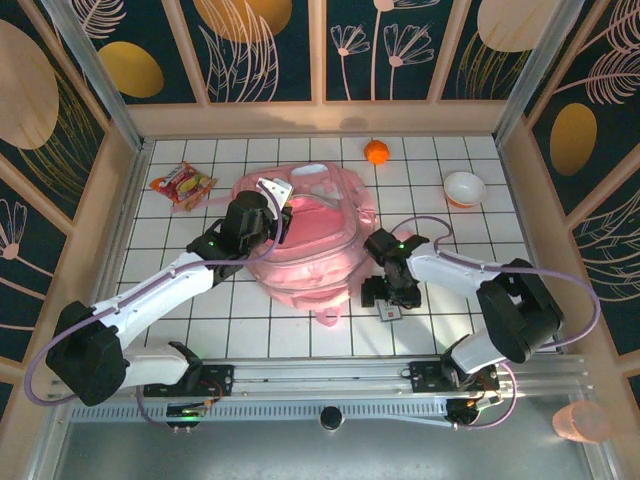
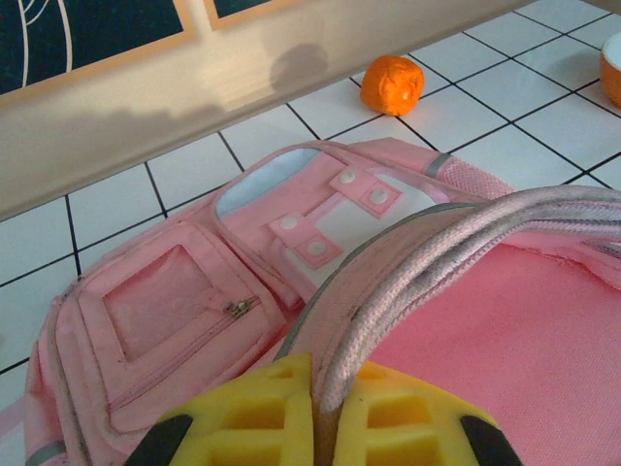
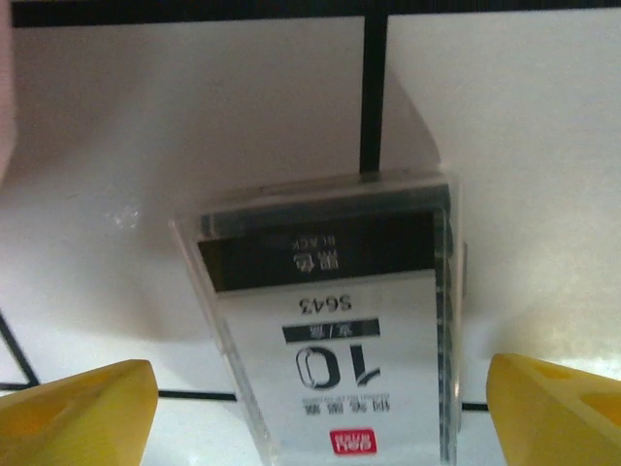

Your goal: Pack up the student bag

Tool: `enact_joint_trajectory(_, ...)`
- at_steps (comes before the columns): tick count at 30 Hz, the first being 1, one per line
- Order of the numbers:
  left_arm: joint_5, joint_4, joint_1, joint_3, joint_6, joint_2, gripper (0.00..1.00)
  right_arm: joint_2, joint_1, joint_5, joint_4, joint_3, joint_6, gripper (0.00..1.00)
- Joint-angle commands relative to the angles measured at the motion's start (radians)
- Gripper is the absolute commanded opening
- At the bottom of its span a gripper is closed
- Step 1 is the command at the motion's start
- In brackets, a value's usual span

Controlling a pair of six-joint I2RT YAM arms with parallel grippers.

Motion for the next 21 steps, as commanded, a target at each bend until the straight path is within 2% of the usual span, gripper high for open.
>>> enact_joint_trajectory(1, -0.022, 0.097, 0.013, 0.029, -0.043, -0.033, 0.00, 0.038, -0.020, 0.025, 0.036, -0.022, -0.031, 0.81)
enact_joint_trajectory(5, -0.015, 0.096, 0.012, 0.029, -0.049, -0.034, 0.00, 0.052, -0.046, 0.020, 0.058, -0.033, -0.048, 0.58)
enact_joint_trajectory(8, -0.012, 0.098, 0.014, 0.031, -0.057, -0.038, 0.00, 0.025, -0.063, 0.017, 0.049, -0.034, -0.056, 0.48)
enact_joint_trajectory(15, 0.021, 0.083, 0.014, 0.049, -0.080, -0.039, 0.00, -0.183, -0.074, 0.075, -0.014, 0.062, -0.075, 0.46)
enact_joint_trajectory(18, 0.044, 0.078, 0.014, 0.066, -0.098, -0.033, 0.00, -0.294, -0.074, 0.073, 0.067, 0.125, -0.167, 0.46)
enact_joint_trajectory(21, 0.086, 0.075, 0.015, 0.076, -0.119, -0.024, 0.00, -0.362, -0.074, 0.030, 0.219, 0.174, -0.321, 0.47)
